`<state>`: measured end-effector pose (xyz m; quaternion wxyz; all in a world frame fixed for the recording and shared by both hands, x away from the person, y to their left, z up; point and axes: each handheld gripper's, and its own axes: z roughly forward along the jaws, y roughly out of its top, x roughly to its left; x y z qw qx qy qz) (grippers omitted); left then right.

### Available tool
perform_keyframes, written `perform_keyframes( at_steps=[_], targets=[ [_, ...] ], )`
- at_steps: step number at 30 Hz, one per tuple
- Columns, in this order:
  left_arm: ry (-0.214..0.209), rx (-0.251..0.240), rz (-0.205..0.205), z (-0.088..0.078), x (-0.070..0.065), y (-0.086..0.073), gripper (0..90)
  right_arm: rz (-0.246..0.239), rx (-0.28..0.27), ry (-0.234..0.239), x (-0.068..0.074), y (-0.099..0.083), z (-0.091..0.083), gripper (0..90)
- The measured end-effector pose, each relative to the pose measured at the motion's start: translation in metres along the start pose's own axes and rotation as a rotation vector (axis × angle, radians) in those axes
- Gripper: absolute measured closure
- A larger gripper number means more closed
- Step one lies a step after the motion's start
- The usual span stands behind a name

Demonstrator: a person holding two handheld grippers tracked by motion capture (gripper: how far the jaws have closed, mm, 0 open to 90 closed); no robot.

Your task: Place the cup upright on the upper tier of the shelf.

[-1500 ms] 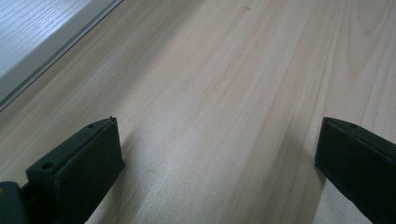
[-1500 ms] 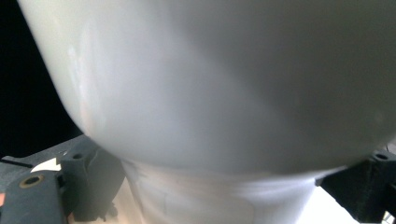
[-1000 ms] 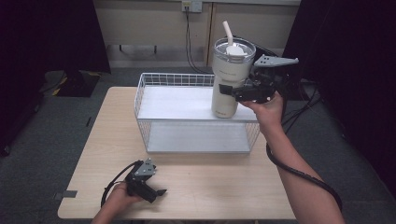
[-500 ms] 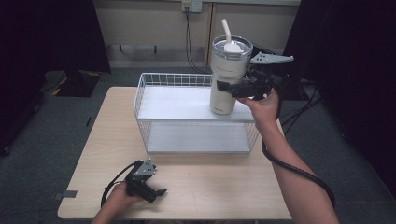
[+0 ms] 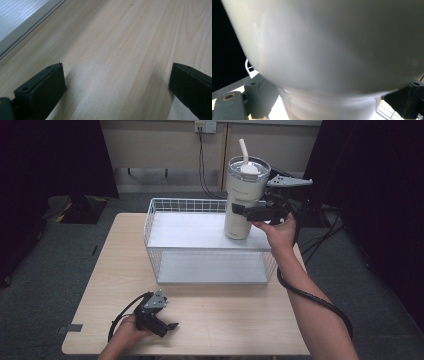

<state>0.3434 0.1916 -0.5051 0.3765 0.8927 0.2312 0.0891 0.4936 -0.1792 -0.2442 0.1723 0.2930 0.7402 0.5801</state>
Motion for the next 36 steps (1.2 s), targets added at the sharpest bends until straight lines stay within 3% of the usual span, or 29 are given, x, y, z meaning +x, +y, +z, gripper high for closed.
perform_keyframes(
  at_steps=[36],
  targets=[
    [0.000, 0.000, 0.000, 0.000, 0.000, 0.000, 0.1, 0.000, 0.002, -0.089, -0.007, -0.008, 0.016, 10.3]
  ],
)
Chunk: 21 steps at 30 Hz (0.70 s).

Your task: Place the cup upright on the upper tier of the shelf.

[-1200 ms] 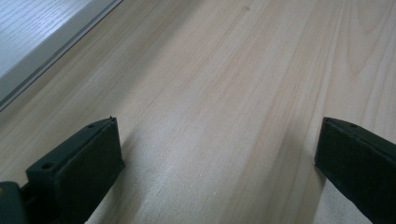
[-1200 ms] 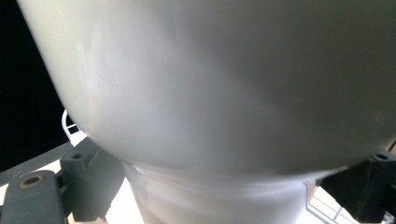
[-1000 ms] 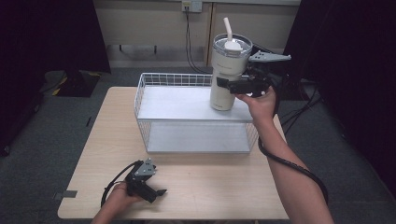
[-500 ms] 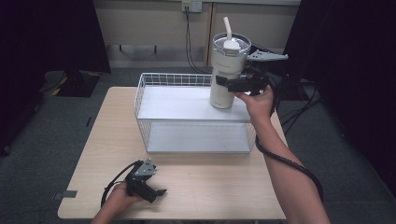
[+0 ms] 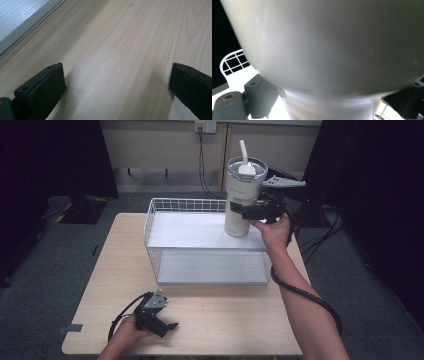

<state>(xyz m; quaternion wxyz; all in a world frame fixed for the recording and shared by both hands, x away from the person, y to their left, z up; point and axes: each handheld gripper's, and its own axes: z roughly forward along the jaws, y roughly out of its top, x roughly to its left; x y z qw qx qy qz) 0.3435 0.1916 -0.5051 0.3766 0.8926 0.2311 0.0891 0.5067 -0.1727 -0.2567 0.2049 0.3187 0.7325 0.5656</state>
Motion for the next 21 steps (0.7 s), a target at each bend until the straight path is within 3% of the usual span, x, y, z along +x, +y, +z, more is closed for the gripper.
perform_keyframes(
  at_steps=[21],
  targets=[
    [0.000, 0.000, 0.000, 0.0000, 0.0000, 0.0000, 0.1, -0.041, -0.025, 0.004, 0.0018, -0.0071, -0.0014, 9.2]
  ],
)
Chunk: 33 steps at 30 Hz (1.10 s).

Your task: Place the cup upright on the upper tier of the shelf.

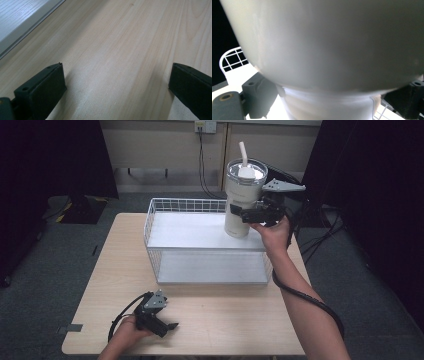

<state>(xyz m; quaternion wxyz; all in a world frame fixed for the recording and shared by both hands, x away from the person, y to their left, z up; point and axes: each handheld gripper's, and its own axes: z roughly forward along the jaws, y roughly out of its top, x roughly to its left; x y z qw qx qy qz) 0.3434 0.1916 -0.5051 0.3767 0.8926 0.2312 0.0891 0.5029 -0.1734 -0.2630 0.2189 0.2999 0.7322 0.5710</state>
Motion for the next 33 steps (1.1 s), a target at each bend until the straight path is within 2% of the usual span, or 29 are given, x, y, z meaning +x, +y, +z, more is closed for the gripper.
perform_keyframes(
  at_steps=[10, 13, 20, 28, 30, 33],
  targets=[
    [0.000, 0.000, 0.000, 0.000, 0.000, 0.000, 0.1, -0.006, 0.014, -0.003, 0.000, -0.001, -0.001, 8.7],
    [0.000, 0.000, 0.000, 0.000, 0.000, 0.000, 0.1, 0.015, 0.031, 0.011, -0.001, -0.003, -0.002, 8.4],
    [0.000, 0.000, 0.000, 0.000, 0.000, 0.000, 0.1, -0.002, 0.060, 0.007, -0.002, -0.011, -0.008, 8.8],
    [0.002, -0.001, 0.000, 0.000, 0.000, 0.000, 0.1, -0.015, 0.080, -0.009, -0.003, -0.018, -0.024, 9.1],
    [0.002, -0.002, -0.002, 0.000, 0.000, 0.000, 0.1, -0.010, 0.070, -0.003, -0.002, -0.021, -0.033, 9.1],
    [0.002, -0.001, 0.000, 0.000, 0.000, 0.000, 0.1, -0.015, 0.081, 0.005, -0.001, -0.023, -0.037, 9.1]
  ],
)
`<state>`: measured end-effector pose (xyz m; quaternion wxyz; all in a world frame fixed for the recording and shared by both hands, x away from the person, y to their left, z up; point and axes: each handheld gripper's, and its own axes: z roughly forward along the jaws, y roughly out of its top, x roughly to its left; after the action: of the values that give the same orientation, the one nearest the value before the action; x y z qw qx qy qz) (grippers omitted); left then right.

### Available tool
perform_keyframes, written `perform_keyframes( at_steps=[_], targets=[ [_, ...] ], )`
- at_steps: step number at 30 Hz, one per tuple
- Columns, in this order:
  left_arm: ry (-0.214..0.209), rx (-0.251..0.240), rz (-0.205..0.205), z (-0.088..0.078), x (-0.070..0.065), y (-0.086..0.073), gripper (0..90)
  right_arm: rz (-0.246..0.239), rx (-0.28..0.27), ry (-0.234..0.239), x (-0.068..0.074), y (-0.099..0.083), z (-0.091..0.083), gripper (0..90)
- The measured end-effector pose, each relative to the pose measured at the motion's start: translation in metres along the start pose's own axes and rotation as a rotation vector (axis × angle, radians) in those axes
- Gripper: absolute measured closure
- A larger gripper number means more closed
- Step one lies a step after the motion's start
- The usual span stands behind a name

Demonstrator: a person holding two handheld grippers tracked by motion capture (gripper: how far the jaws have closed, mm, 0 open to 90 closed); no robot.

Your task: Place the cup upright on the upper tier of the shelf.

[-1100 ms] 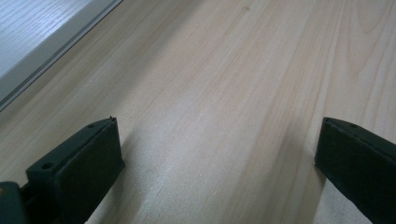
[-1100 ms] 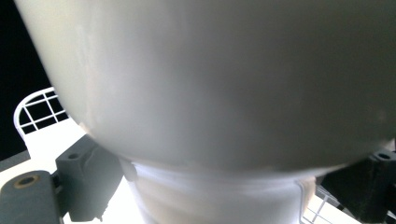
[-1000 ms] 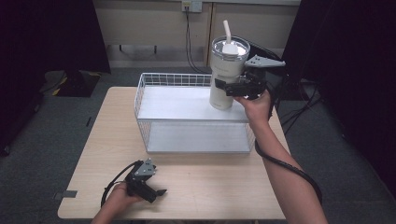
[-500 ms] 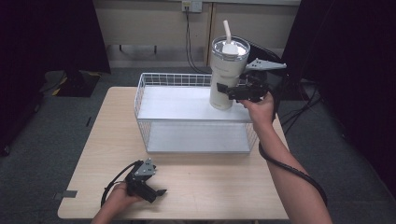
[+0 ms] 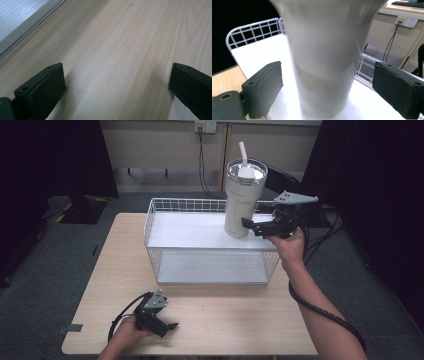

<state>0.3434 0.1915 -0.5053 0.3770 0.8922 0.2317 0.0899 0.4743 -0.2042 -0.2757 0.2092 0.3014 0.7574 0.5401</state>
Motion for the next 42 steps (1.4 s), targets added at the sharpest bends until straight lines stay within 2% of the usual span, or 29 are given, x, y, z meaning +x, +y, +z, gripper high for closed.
perform_keyframes(
  at_steps=[3, 28, 42],
  targets=[
    [0.000, -0.001, -0.002, 0.000, 0.000, 0.000, 0.1, -0.019, 0.008, 0.011, 0.004, -0.004, -0.007, 9.1],
    [-0.007, 0.002, 0.005, 0.000, 0.001, 0.000, 0.1, -0.038, 0.008, 0.106, 0.030, -0.035, -0.036, 9.3],
    [-0.007, 0.002, 0.006, 0.000, 0.001, 0.000, 0.1, -0.055, 0.020, 0.166, 0.047, -0.062, -0.046, 9.4]
  ],
)
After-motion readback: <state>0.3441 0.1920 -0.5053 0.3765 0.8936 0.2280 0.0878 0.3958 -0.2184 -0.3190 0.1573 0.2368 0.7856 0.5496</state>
